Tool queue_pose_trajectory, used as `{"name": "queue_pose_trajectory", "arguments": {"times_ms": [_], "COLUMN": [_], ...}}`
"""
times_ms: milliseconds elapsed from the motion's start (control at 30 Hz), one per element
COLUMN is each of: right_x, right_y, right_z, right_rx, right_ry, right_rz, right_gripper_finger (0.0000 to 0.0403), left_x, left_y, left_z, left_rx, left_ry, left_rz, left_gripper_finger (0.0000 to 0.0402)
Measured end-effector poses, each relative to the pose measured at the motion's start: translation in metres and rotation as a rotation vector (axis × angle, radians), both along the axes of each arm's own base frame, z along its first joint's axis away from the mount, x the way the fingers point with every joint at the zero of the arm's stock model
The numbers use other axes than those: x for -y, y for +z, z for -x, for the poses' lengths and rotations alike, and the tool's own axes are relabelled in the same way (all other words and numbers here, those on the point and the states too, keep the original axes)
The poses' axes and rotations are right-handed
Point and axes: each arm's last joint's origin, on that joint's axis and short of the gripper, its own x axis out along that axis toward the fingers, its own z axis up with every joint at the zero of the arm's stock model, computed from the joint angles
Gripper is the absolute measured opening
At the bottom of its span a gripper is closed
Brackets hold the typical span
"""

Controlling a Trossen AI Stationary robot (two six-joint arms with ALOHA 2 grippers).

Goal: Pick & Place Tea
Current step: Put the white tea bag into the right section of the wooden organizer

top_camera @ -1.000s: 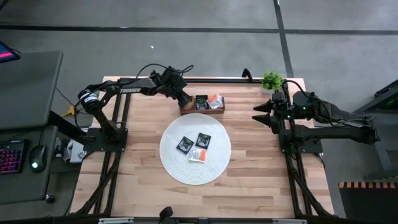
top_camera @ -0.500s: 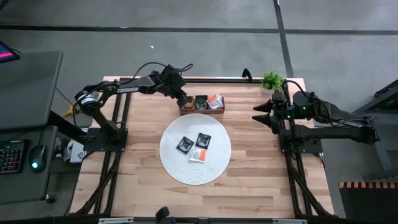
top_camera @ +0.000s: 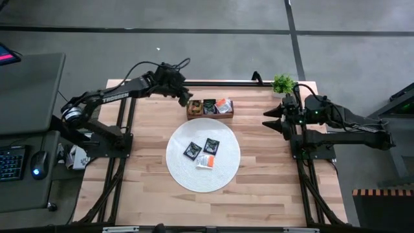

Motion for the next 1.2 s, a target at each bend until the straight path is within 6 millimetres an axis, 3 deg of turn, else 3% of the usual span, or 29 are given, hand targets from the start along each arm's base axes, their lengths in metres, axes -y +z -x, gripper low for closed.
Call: {"name": "queue_pose_trajectory", "arguments": {"times_ms": [233, 500, 633, 867, 1200], "right_x": [0.000, 0.001, 0.001, 0.002, -0.008], "right_y": [-0.004, -0.010, -0.011, -0.019, -0.028], "right_z": [-0.008, -0.019, -0.022, -0.033, -0.070], "right_rx": [-0.037, -0.085, -0.098, -0.151, -0.225], "right_ry": [0.050, 0.090, 0.113, 0.171, 0.269], "right_rz": [-0.017, -0.021, -0.033, -0.016, 0.078], "right_gripper_finger": [0.0266, 0.0266, 0.0266, 0.0266, 0.0266], "left_x": [0.042, 0.088, 0.113, 0.155, 0.215], "left_y": [0.011, 0.030, 0.021, -0.014, -0.036], "left_z": [0.009, 0.010, 0.017, 0.035, 0.043], "left_rx": [-0.100, -0.071, -0.074, -0.031, 0.003], "left_ry": [-0.020, -0.012, -0.003, 0.073, 0.043], "left_rz": [0.042, -0.016, -0.007, 0.072, 0.161], "left_gripper_finger": [0.0186, 0.0186, 0.0186, 0.0186, 0.0186]}}
